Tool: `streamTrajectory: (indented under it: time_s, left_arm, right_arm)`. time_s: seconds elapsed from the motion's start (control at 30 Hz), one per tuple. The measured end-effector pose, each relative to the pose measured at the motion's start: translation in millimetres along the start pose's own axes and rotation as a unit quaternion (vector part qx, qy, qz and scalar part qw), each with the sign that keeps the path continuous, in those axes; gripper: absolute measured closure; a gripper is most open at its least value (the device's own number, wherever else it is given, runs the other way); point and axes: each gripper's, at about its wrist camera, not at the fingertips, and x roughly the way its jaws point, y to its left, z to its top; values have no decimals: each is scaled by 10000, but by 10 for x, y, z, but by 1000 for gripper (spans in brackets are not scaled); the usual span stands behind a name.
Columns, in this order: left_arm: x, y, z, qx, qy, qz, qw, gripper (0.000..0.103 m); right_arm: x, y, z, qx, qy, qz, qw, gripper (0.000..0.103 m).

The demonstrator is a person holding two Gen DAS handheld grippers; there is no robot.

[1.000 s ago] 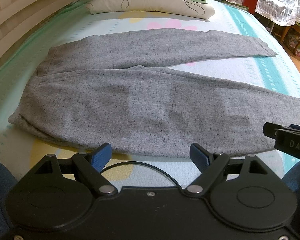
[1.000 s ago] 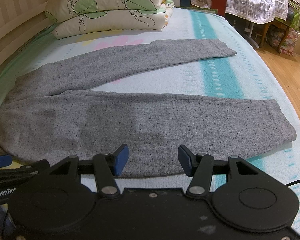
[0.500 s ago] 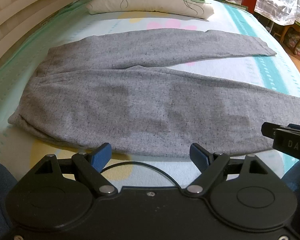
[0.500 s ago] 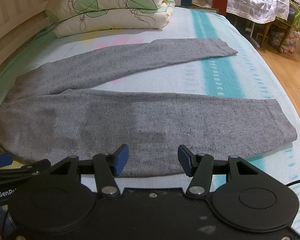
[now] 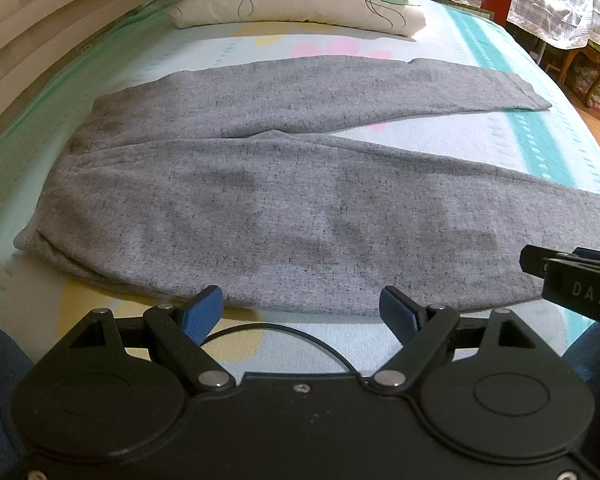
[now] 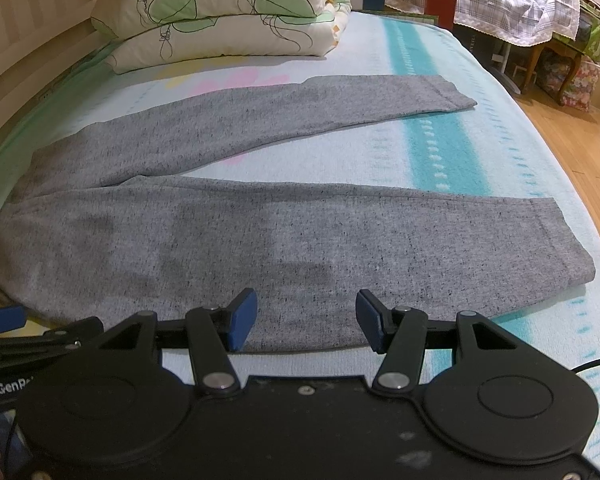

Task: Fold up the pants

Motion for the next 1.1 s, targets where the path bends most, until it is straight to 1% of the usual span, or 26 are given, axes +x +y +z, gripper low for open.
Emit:
streamTrajectory:
  time_s: [0.57,0.7,0.8,0.9,0.97,1.1]
  left_arm:
    - [38,-10,-22,73,32,23,10000,17]
    - [48,-15,-34,70,65,-38,9999,18]
    - [35,-3,-38,84,-8,-39,10000,18]
    - [1,17,-42,127,-227,-12,9997,18]
    - [-13,36,-27,148,-302,38,9994,18]
    - [24,126,55,116,-207,-66,9997,18]
  right_arm:
    - [11,8,4,-3,-5,16,10000,45]
    - [17,9,6,-2,10,58,10000,45]
    - [16,-4,14,65,20,22,10000,45]
    - [13,-14,17,100,24,41,9999,45]
    - [5,-9,19,75,10,15,10000,45]
    - [-3,33,26,-52,25,-18,10000,46]
